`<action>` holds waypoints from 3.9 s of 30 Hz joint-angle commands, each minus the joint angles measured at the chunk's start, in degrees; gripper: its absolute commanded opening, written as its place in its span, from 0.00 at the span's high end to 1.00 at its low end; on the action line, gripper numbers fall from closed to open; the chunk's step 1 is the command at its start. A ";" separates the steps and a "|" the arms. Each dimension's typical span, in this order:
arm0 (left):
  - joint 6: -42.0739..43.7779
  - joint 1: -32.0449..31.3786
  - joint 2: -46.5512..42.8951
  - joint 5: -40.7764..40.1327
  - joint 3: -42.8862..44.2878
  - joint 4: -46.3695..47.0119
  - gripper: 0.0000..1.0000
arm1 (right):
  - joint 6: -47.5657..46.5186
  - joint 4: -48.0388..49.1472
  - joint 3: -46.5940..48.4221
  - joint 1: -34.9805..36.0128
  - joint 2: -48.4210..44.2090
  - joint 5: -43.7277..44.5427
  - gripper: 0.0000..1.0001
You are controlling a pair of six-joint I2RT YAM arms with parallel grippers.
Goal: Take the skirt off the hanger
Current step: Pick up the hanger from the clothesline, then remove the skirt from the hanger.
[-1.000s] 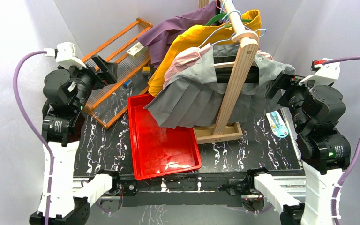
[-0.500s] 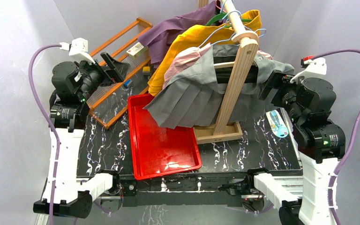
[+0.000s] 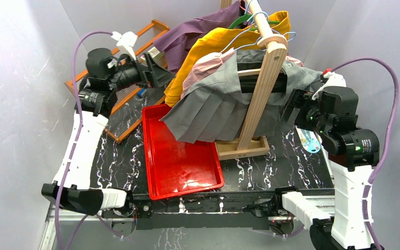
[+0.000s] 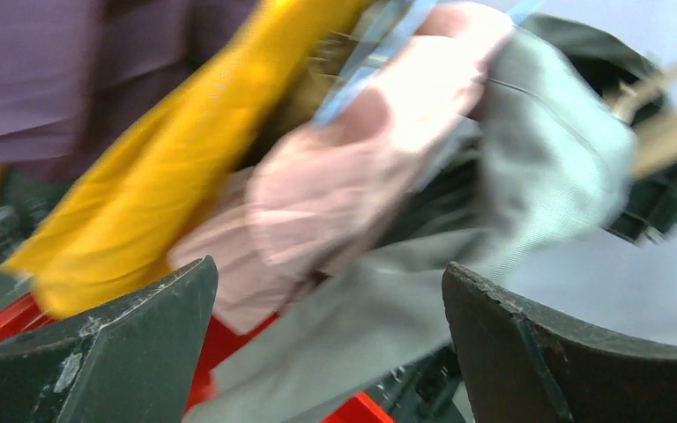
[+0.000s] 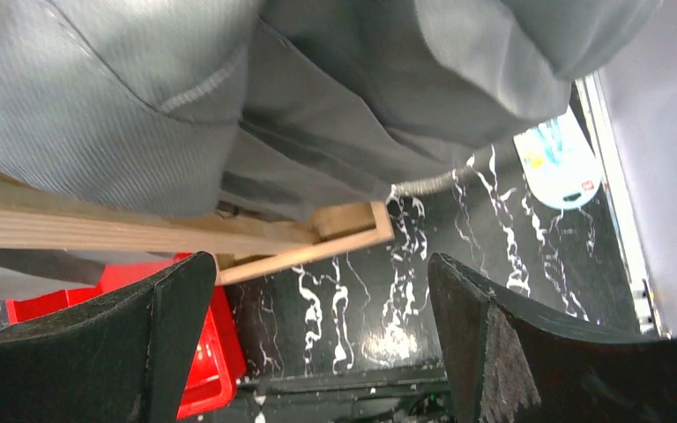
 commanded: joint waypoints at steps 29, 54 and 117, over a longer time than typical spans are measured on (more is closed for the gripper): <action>15.14 -23.83 10.10 9.20 9.66 9.75 0.37 | -2.70 23.39 -7.44 -0.27 -14.27 -20.25 0.02; 10.67 -31.01 10.87 0.89 2.12 20.83 0.45 | -2.40 23.20 -9.53 -0.29 -14.75 -20.37 0.02; 17.09 -36.34 -23.74 -26.68 -5.59 -9.15 1.00 | -10.28 33.02 -6.27 13.40 -0.62 -59.12 0.02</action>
